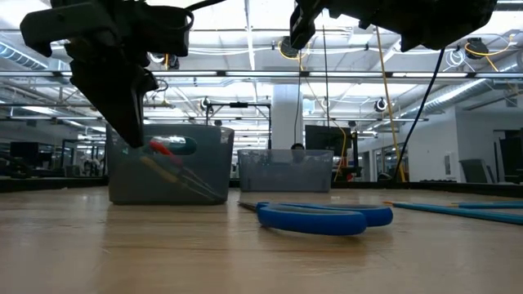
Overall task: Pick & Place Paint Supplies
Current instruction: Adjust the bottom black bin, then put the blue scissors into the bottom black bin
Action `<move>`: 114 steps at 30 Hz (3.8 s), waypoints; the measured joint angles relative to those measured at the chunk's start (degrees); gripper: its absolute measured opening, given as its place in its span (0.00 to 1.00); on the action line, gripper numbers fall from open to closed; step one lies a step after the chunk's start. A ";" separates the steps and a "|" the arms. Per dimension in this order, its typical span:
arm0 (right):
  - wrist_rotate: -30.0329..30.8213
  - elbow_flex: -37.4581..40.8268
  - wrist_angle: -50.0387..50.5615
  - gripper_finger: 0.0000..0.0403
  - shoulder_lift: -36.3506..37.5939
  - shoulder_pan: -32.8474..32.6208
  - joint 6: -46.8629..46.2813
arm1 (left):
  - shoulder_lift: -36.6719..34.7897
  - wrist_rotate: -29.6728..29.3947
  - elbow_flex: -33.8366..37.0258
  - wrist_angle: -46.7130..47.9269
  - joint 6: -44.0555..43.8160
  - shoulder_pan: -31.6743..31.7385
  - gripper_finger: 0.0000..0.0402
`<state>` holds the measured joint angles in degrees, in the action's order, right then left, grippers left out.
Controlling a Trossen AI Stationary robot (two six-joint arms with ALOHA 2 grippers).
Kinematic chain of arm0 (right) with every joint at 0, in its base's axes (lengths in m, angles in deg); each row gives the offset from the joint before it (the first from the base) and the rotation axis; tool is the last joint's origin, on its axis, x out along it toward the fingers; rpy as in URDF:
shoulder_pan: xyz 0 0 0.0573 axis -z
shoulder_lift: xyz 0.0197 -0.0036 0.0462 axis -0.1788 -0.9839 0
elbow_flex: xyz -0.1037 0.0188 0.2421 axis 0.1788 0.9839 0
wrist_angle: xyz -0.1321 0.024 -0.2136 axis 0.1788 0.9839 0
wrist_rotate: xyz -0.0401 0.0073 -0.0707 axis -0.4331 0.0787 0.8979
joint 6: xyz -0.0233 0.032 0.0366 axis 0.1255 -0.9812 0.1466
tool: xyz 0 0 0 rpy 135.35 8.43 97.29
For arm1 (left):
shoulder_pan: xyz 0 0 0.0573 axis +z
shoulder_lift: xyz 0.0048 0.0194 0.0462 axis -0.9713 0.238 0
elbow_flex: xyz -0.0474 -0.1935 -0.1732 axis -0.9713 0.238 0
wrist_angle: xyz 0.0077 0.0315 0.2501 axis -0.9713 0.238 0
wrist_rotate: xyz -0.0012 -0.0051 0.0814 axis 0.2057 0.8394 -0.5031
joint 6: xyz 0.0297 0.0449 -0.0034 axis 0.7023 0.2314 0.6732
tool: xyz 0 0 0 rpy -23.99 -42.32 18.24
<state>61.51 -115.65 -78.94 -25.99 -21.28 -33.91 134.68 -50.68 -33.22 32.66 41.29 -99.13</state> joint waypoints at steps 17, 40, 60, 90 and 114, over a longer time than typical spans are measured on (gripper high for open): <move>0.00 0.00 0.00 0.02 0.00 0.00 0.00 | 0.09 -0.01 0.00 3.34 -3.32 -0.74 0.15; 0.00 0.00 0.22 0.02 0.00 0.00 2.80 | 0.09 6.03 0.00 12.40 -0.75 -0.92 0.44; 5.13 -1.11 4.74 0.26 -0.01 -5.28 9.02 | 0.09 5.72 -8.56 12.38 2.60 -0.92 0.44; 22.33 -23.39 77.13 0.49 -17.08 -15.52 -7.67 | -23.02 -22.15 8.35 -15.82 5.10 -9.76 0.44; 42.68 -22.61 86.55 0.43 -10.57 -9.21 -4.15 | -22.99 -21.10 8.74 -15.88 5.11 -9.18 0.44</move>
<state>104.19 -138.26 7.61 -36.56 -30.49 -38.07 111.69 -71.78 -24.48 16.78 46.40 -108.31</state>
